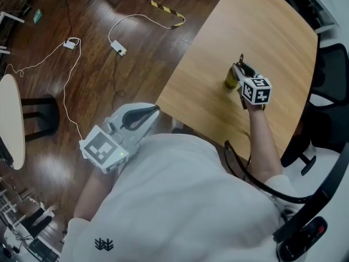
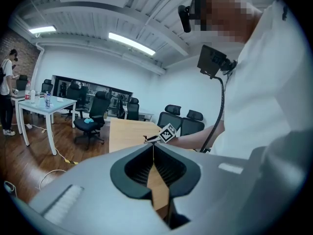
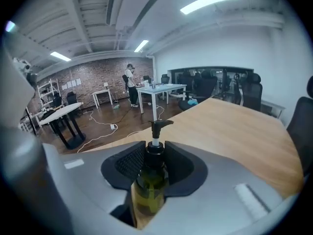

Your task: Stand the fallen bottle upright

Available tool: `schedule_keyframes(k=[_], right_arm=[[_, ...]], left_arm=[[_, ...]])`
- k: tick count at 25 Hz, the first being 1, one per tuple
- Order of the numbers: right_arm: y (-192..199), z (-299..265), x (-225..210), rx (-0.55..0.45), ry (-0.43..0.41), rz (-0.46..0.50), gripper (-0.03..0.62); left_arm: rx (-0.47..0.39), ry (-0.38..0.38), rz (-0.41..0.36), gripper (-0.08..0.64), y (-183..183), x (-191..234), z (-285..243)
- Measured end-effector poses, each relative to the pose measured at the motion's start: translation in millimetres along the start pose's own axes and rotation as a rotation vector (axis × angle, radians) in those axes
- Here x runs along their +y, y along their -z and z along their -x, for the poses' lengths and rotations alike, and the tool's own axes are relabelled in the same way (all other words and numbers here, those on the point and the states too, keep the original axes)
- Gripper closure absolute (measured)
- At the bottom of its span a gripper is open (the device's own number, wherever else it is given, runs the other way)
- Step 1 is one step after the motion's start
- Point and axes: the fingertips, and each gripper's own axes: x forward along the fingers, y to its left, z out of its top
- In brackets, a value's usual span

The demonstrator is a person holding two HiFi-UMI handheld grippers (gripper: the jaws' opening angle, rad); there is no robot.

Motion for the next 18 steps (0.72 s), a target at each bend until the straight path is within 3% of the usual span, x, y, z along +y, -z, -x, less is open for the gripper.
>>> schedule_keyframes(k=[7,16,18], right_arm=[[18.0,33.9,14.1,-0.083,0.103,0.034,0.471],[29.2,47.2,13.3,-0.081,0.189,0.089,0.468],[26.9,49.2,10.2,-0.078,0.216,0.081,0.421]], left_arm=[[0.016,0.021,-0.014,0.557,5.3,-6.5,3.2],[-0.014,0.059,-0.044,0.557,9.0,-19.3,29.0],[-0.027,0.064,-0.061,0.557,9.7,-23.0,40.3]])
